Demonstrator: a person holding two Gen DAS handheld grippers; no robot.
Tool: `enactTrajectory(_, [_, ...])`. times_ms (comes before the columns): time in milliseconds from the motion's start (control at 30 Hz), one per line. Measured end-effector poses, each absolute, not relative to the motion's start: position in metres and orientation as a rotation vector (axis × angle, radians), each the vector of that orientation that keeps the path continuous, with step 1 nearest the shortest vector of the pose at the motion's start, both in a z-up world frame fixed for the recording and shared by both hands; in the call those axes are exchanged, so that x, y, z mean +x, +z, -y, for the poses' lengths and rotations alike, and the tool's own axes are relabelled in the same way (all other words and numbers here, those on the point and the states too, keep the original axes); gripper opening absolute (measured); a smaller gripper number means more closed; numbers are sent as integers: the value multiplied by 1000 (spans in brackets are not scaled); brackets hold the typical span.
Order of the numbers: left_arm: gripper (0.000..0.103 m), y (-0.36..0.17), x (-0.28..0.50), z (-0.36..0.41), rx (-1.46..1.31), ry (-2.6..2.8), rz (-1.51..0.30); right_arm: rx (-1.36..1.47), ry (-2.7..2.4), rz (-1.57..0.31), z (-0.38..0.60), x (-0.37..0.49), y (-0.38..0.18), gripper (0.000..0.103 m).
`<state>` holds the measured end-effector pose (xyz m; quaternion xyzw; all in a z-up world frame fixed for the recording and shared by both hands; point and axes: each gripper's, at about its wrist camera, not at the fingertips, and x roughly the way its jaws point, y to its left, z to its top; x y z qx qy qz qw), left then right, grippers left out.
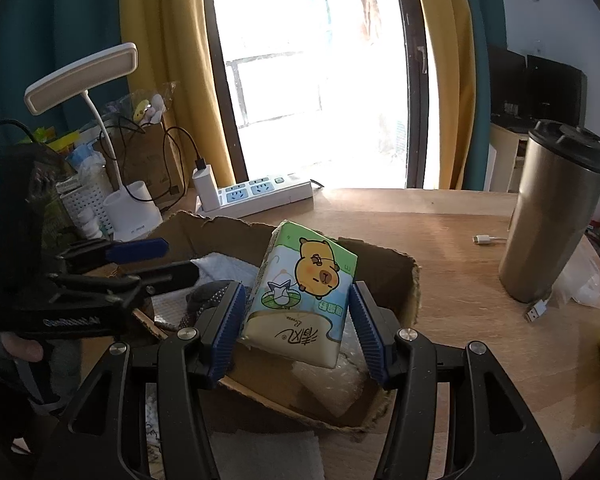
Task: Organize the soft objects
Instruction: 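Lower the glove into the box with the left tool while the right tool drops the tissue pack in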
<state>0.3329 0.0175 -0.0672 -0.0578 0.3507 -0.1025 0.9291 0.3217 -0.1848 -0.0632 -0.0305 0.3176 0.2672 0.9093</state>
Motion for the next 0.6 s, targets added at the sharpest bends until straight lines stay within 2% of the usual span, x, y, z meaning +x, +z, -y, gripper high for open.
enactTrajectory(600, [69, -53, 312, -37, -149, -177, -689, -91, 531, -674, 164, 320, -65, 58])
